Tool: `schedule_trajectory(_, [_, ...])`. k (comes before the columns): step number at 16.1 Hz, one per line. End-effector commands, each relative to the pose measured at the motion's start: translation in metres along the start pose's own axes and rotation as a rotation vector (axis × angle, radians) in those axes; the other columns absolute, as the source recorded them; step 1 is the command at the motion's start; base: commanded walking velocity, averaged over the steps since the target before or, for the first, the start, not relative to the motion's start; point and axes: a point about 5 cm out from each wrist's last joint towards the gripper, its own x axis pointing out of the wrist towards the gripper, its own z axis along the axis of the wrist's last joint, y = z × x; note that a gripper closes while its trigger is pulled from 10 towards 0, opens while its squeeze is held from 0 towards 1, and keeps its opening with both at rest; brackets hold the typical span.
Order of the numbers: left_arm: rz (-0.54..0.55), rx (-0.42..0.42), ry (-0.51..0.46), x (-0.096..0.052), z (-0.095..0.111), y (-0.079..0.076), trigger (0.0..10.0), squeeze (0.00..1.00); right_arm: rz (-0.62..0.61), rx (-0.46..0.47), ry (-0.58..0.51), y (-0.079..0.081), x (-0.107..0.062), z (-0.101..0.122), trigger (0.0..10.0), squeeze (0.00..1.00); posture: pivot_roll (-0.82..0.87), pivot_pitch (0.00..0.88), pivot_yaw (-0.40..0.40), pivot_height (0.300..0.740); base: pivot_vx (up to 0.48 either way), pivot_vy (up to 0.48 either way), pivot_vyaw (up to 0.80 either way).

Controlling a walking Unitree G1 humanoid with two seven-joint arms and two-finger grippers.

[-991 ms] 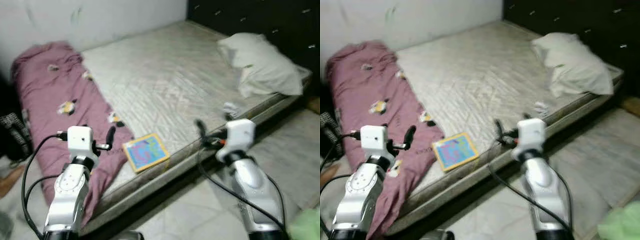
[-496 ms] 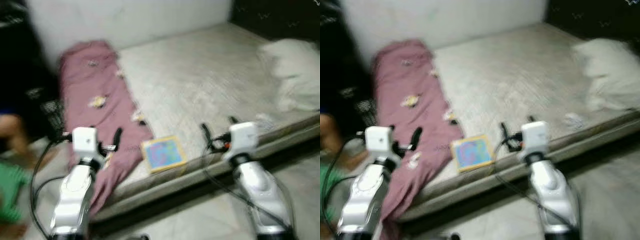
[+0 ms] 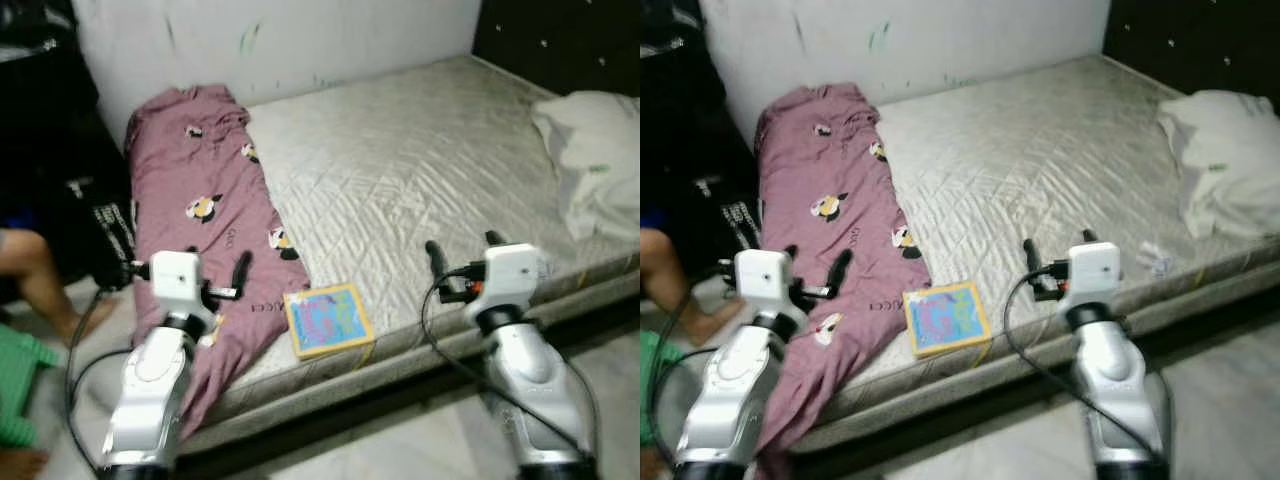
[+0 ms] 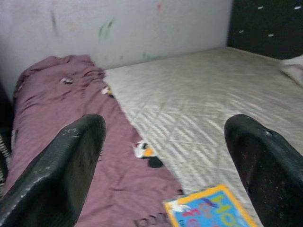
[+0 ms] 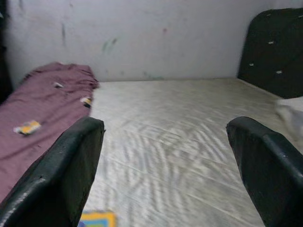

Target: Clean up the room

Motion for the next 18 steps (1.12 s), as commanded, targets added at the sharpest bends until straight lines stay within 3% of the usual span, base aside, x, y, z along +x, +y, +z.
schedule_trajectory(1, [0.018,0.002,-0.006,0.000,0.002,0.005,10.0,0.00,0.022,-0.005,-0.024,0.005,0.004,0.005,10.0,0.00,-0.09,0.000,0.077,0.740,0.368,0.000,0.00])
schedule_trajectory(10, [0.074,0.023,0.010,0.003,-0.007,0.007,10.0,0.00,-0.001,-0.033,-0.046,0.004,0.008,0.004,10.0,0.00,-0.09,0.000,0.090,0.740,0.066,0.000,0.00])
schedule_trajectory(12, [0.077,0.050,0.037,0.002,-0.016,0.007,10.0,0.00,-0.011,-0.023,-0.066,0.006,0.010,0.006,10.0,0.00,-0.10,0.000,0.112,0.740,0.000,0.000,0.79])
schedule_trajectory(16, [0.017,0.070,0.056,0.012,-0.023,-0.004,10.0,0.00,-0.103,0.022,-0.091,0.001,0.005,0.005,10.0,0.00,-0.15,0.000,0.173,0.740,0.000,0.000,0.40])
schedule_trajectory(18, [0.017,0.074,0.052,0.017,-0.023,-0.005,10.0,0.00,-0.095,0.006,-0.084,-0.003,0.002,0.003,10.0,0.00,-0.15,0.000,0.154,0.740,0.000,0.000,0.00])
